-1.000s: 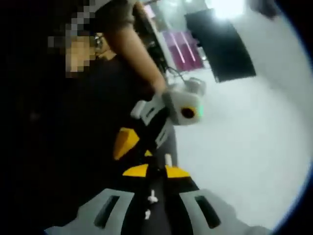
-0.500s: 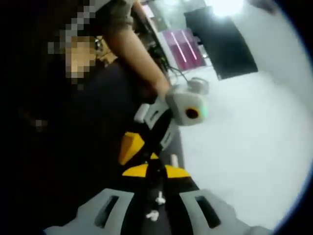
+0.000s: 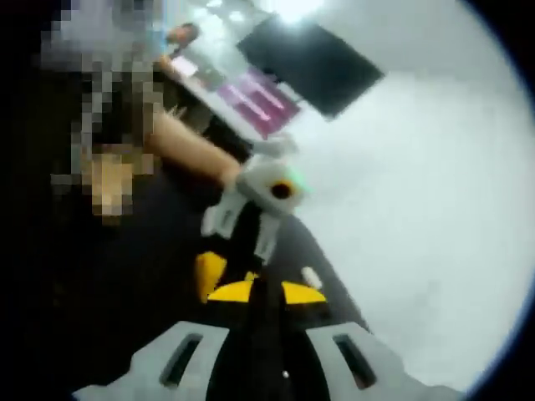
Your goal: Pick up three earphones and place each one into its charging case using tactile feedback, ensure that each earphone is properly inserted and securely positioned inside the case.
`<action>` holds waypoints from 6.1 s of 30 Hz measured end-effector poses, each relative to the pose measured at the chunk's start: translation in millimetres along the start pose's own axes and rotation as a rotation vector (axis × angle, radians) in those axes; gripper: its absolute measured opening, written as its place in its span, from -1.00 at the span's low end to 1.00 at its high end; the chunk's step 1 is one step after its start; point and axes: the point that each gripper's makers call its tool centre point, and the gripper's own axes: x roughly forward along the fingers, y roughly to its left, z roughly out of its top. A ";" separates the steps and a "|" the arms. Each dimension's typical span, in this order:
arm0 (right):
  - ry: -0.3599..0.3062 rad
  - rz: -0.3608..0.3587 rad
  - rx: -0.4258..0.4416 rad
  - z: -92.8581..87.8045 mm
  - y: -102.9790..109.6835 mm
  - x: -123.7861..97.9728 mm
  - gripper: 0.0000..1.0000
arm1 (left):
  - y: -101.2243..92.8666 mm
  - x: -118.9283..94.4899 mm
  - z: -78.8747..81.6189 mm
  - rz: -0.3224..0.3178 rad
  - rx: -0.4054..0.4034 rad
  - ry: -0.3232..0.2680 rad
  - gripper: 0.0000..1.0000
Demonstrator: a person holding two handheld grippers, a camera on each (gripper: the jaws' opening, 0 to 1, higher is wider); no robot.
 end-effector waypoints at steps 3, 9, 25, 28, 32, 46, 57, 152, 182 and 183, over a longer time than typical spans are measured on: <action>0.054 -0.129 0.172 -21.5 -40.2 -7.5 -0.73 | 0.3 0.4 0.0 0.000 0.000 0.000 -0.71; 0.265 -0.183 0.388 -65.3 -64.0 -2.9 -0.65 | 1.1 0.9 0.0 0.000 0.000 0.000 -0.70; 0.380 0.095 0.709 -118.8 -50.5 34.7 -0.47 | 4.2 0.3 0.8 0.003 0.006 -0.002 -0.71; 0.374 0.124 0.746 -121.0 -44.0 40.0 -0.47 | 3.0 1.1 1.3 0.003 0.007 -0.002 -0.71; 0.387 0.107 0.687 -124.2 -44.0 41.3 -0.60 | 1.9 1.7 1.7 0.003 0.008 -0.003 -0.71; 0.380 0.166 0.718 -117.7 -33.2 41.0 -0.51 | 0.7 1.7 2.7 0.003 0.008 -0.004 -0.71; 0.383 0.131 0.629 -117.7 -39.6 39.8 -0.71 | 0.9 1.0 2.2 0.003 0.008 -0.006 -0.71; -0.074 0.397 0.779 -45.6 32.4 -6.2 -0.64 | 103.1 -43.6 1.1 0.330 -0.100 -0.006 -0.75; -0.071 0.409 0.742 -43.8 38.9 -6.2 -0.64 | 65.6 -27.7 -15.0 0.434 -0.380 0.073 -0.93; -0.071 0.409 0.742 -43.8 38.8 -6.3 -0.64 | 64.8 -30.6 -15.8 0.447 -0.418 0.075 -0.93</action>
